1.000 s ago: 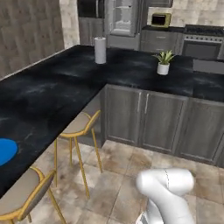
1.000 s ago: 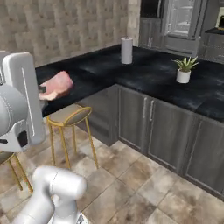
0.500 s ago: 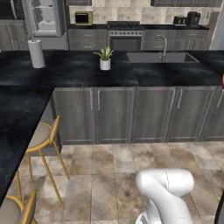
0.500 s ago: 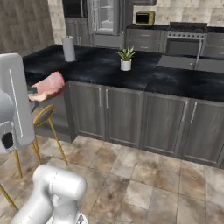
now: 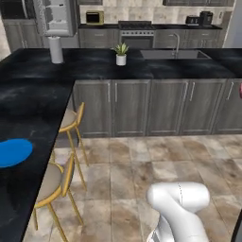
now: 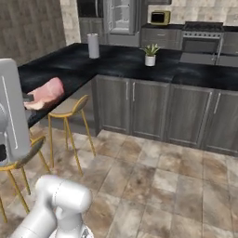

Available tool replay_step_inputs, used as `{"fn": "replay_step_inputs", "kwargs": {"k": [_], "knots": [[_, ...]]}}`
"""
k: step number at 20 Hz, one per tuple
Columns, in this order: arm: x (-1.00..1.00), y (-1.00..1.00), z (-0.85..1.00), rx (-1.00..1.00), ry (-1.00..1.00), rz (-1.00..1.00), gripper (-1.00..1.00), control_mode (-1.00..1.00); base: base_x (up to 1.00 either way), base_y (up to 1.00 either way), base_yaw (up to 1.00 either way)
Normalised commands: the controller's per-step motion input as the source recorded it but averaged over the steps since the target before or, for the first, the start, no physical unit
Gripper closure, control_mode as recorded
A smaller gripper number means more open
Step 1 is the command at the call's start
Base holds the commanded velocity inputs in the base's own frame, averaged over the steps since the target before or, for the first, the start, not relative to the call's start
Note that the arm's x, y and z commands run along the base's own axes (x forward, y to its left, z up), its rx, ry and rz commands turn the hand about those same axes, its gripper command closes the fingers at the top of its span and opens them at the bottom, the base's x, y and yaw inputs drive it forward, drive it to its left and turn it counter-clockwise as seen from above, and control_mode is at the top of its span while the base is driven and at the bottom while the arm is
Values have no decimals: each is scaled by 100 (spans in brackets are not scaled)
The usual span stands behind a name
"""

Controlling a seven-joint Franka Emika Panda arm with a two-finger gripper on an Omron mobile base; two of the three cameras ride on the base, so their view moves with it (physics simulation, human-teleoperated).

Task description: Transport the steak and cucumber to the fridge. Place the steak on the rack containing meat and place the cucumber on the rack containing the vegetable, ensuring meats and vegetables are on different racks.

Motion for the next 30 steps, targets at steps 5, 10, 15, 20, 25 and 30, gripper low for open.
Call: {"fn": "replay_step_inputs", "kwargs": {"k": [5, 10, 15, 20, 25, 30], "knots": [[0, 0, 0, 0, 0, 0, 100, 100, -100, 42, 0], [0, 0, 0, 0, 0, 0, 100, 100, -100, 0, 0], [0, 0, 0, 0, 0, 0, 100, 100, -100, 6, 0], [0, 0, 0, 0, 0, 0, 100, 100, -100, 51, 0], [0, 0, 0, 0, 0, 0, 100, 100, -100, 50, 0], [0, 0, 0, 0, 0, 0, 100, 100, -100, 100, 0]]}}
